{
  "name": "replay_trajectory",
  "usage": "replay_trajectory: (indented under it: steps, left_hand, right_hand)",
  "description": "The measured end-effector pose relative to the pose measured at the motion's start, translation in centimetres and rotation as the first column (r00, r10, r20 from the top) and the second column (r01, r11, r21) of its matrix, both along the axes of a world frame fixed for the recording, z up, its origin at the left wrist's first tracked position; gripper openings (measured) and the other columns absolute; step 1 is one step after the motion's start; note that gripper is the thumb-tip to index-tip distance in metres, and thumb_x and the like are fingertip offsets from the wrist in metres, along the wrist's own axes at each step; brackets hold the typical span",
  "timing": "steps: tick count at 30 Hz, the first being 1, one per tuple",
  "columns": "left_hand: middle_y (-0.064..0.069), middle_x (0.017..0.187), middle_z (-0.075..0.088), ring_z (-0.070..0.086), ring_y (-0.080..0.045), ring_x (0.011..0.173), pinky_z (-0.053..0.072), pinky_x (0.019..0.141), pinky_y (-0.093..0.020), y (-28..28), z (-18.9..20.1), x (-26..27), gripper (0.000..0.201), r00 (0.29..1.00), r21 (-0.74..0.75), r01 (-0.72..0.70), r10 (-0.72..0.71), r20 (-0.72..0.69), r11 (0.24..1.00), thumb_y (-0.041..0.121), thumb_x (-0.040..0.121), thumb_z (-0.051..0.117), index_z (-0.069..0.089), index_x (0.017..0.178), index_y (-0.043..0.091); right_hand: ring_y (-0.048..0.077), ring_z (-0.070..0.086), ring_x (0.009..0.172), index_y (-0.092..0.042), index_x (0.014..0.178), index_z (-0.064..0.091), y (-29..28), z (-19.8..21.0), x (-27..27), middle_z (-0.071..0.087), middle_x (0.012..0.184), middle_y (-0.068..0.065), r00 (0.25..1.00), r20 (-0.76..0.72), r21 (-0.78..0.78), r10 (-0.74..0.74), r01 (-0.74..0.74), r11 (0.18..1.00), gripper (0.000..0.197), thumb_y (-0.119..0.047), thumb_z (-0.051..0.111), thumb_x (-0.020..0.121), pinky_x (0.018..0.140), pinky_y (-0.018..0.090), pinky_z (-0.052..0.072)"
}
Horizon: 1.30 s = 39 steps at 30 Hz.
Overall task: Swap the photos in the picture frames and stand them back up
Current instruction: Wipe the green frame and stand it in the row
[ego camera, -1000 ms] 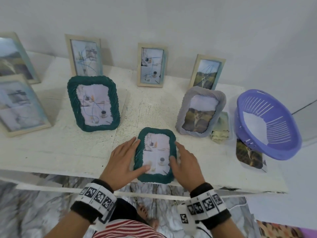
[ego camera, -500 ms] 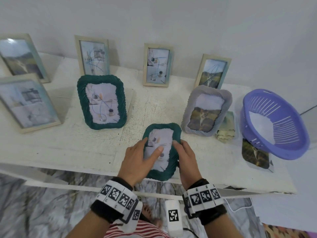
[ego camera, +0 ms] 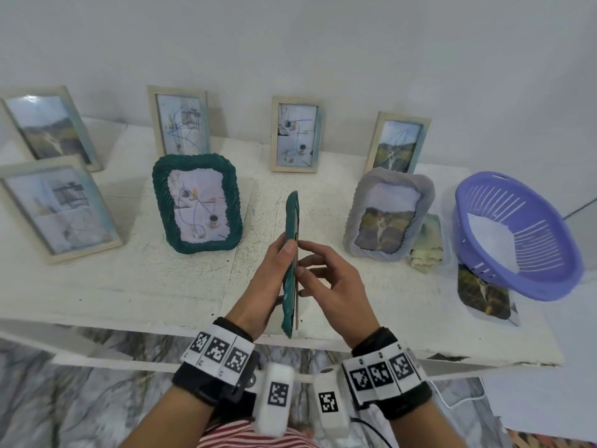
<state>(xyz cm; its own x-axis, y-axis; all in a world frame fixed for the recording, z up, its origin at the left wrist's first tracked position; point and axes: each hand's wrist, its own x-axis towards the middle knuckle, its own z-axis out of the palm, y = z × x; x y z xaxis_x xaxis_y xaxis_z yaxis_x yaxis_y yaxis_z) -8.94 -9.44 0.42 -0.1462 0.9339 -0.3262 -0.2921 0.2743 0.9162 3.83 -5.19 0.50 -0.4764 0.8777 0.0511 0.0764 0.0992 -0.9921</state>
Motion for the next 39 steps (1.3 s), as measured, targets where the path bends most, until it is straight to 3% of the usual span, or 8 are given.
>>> replay_trajectory:
  steps: [4,10,15,19,24,30,35,39]
  left_hand:
    - [0.008,0.135,0.057,0.057,-0.011,0.121,0.042,0.106,-0.050,0.1,0.0,-0.7,0.103,0.996,0.034,-0.002,0.005,-0.090,0.999,0.081,0.060,0.068,0.032,0.147,0.040]
    - [0.008,0.142,0.044,0.052,-0.002,0.118,0.046,0.083,-0.015,0.4,0.1,-1.6,0.108,0.971,0.044,-0.030,0.040,-0.234,0.999,0.063,0.060,0.071,0.020,0.152,0.038]
    - [0.028,0.134,0.043,0.042,0.020,0.119,0.040,0.099,-0.010,0.9,0.4,-1.2,0.086,0.908,0.164,-0.053,0.115,-0.402,0.985,0.051,0.066,0.080,0.032,0.137,0.048]
    - [0.010,0.158,0.022,0.022,-0.008,0.144,0.026,0.119,-0.041,1.2,-1.1,-2.0,0.122,0.785,0.182,-0.075,0.171,-0.596,0.980,0.081,0.057,0.068,0.011,0.154,0.034]
    - [0.011,0.161,0.016,0.012,-0.005,0.147,0.018,0.122,-0.043,2.1,-1.6,-2.8,0.101,0.785,0.249,-0.081,0.216,-0.581,0.965,0.087,0.074,0.037,0.012,0.155,0.031]
    - [0.014,0.163,0.006,0.002,0.004,0.147,0.008,0.124,-0.037,4.0,-2.8,-4.1,0.086,0.765,0.245,-0.021,0.173,-0.620,0.969,0.079,0.085,0.022,0.011,0.156,0.030]
    - [0.016,0.163,-0.003,-0.005,0.006,0.146,0.003,0.124,-0.036,5.1,-3.3,-5.0,0.070,0.741,0.217,0.041,0.116,-0.661,0.975,0.063,0.095,0.022,0.007,0.155,0.033]
    - [0.013,0.163,-0.002,-0.003,0.003,0.147,0.004,0.124,-0.036,5.6,-3.6,-5.5,0.064,0.732,0.206,0.057,0.100,-0.674,0.977,0.055,0.099,0.023,0.007,0.156,0.030]
  right_hand:
    - [0.013,0.063,0.077,-0.029,0.113,0.067,0.8,0.8,1.1,0.064,0.085,-0.002,0.986,0.166,0.152,-0.002,-0.024,0.988,0.025,-0.024,0.069,0.089,0.068,0.031,0.054]
    - [0.005,0.046,0.047,-0.028,0.100,0.072,3.0,1.2,2.3,0.049,0.050,-0.011,0.820,0.503,0.450,-0.271,0.019,0.893,0.015,-0.036,0.066,0.089,0.051,0.024,0.035]
    - [0.022,0.071,0.065,-0.010,0.098,0.069,2.5,1.8,0.3,0.073,0.075,0.010,0.971,0.219,-0.114,-0.098,0.126,0.985,0.025,-0.027,0.051,0.099,0.058,0.035,0.055]
    - [0.025,0.070,0.097,-0.012,0.111,0.069,4.2,2.5,-0.5,0.074,0.102,0.010,0.995,-0.018,-0.570,-0.097,0.070,0.819,0.064,-0.064,0.036,0.093,0.087,0.041,0.055]
    - [0.026,0.064,0.112,-0.029,0.121,0.066,8.0,2.3,-1.5,0.070,0.117,0.003,0.997,0.032,-0.578,-0.073,0.078,0.813,0.079,-0.086,0.041,0.074,0.100,0.050,0.046]
    - [0.023,0.065,0.092,-0.013,0.109,0.069,11.1,3.6,-2.8,0.074,0.095,0.006,0.989,0.066,-0.547,-0.133,0.147,0.824,0.059,-0.058,0.034,0.093,0.072,0.033,0.048]
    - [0.030,0.061,0.111,-0.012,0.115,0.067,12.7,3.0,-4.0,0.071,0.111,0.010,0.970,0.087,-0.518,-0.229,0.240,0.821,0.065,-0.060,0.042,0.078,0.092,0.041,0.048]
    - [0.024,0.059,0.095,-0.019,0.092,0.064,13.6,2.8,-4.5,0.068,0.094,0.007,0.969,0.073,-0.524,-0.236,0.239,0.818,0.042,-0.052,0.038,0.089,0.081,0.036,0.045]
